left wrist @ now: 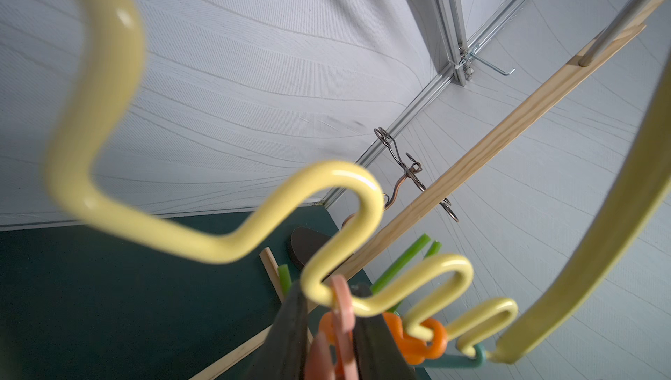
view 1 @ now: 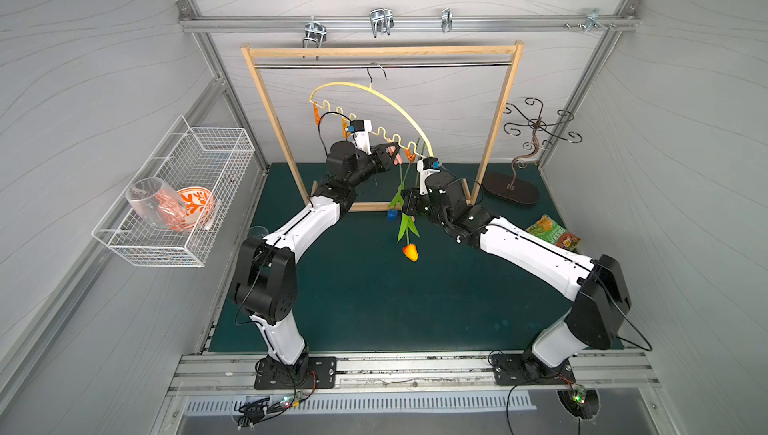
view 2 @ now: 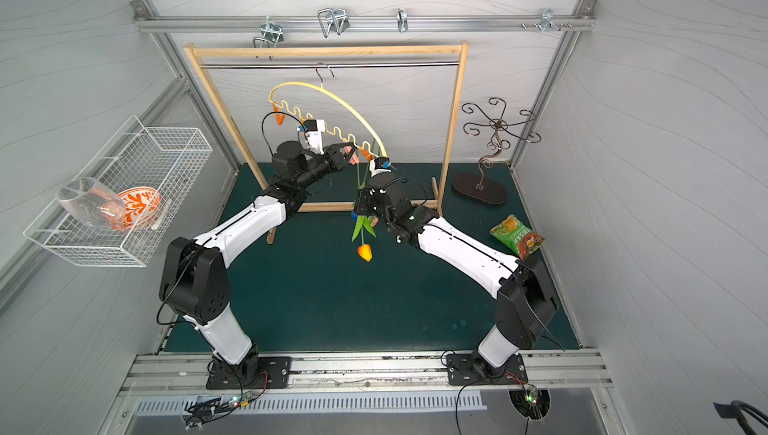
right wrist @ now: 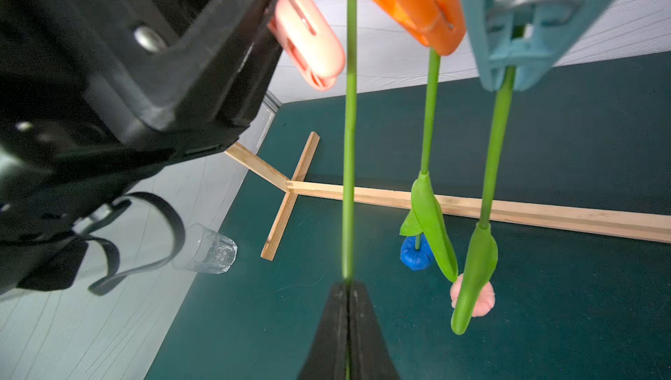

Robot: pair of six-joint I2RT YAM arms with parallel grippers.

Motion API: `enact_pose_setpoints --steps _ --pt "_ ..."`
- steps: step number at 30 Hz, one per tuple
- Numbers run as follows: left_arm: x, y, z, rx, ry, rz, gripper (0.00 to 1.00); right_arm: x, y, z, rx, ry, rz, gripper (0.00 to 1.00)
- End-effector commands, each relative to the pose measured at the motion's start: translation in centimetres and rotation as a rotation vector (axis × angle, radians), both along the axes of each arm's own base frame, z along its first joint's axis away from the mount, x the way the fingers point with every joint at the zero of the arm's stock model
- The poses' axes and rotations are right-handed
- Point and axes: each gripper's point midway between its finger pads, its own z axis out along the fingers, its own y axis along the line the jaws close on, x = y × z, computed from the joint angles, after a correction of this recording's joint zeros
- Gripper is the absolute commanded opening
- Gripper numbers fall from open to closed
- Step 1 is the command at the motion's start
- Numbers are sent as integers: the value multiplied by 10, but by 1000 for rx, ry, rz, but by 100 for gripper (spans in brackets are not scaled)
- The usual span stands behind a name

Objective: Dry the flowers on a clothes hanger
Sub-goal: Open the clamp at the hanger, then clamp the flower onto the hanger.

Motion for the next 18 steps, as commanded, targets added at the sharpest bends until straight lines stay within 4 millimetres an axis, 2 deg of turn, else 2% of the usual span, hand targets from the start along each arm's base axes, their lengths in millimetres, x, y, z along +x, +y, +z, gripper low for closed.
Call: enact_pose_setpoints --steps 1,18 --pt "-4 0 22 -8 -67 1 23 -7 5 31 58 -61 32 0" --pt "-4 0 19 -8 -62 -3 22 1 13 53 39 -122 50 0"
